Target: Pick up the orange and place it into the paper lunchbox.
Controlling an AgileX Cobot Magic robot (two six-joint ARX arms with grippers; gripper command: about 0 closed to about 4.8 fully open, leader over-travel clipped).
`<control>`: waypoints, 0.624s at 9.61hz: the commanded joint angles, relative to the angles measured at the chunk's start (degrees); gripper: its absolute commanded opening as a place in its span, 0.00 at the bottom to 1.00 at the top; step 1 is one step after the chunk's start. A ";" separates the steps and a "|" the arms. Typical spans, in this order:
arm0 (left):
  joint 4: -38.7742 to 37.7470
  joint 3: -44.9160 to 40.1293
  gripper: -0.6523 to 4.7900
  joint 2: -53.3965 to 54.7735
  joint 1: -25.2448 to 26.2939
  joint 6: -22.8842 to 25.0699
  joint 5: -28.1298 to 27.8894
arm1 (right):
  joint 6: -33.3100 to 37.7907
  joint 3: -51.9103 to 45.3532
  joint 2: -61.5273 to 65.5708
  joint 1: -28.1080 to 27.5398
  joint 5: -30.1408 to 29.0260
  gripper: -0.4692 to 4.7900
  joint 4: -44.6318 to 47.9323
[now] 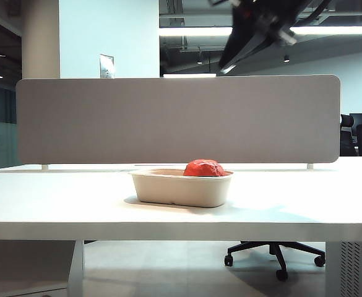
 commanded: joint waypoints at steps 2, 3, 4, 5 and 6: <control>-1.22 0.28 0.11 -1.70 -0.09 -0.17 1.07 | 0.35 -0.09 -9.40 0.09 1.03 0.09 -16.87; -1.86 0.28 0.11 -2.27 -0.79 -0.17 1.57 | 0.31 -0.11 -11.54 0.09 1.68 0.09 -19.30; 5.09 -12.39 0.11 -4.44 -19.52 -2.64 -13.38 | -1.20 -16.22 -33.55 0.04 3.78 0.09 -18.27; 12.33 -18.36 0.11 -6.05 -20.96 -2.34 -14.19 | 0.79 -24.83 -42.27 0.04 3.98 0.09 -11.34; 13.62 -19.50 0.11 -6.56 -20.94 -1.88 -14.21 | 2.08 -26.67 -44.48 0.02 4.59 0.09 -9.57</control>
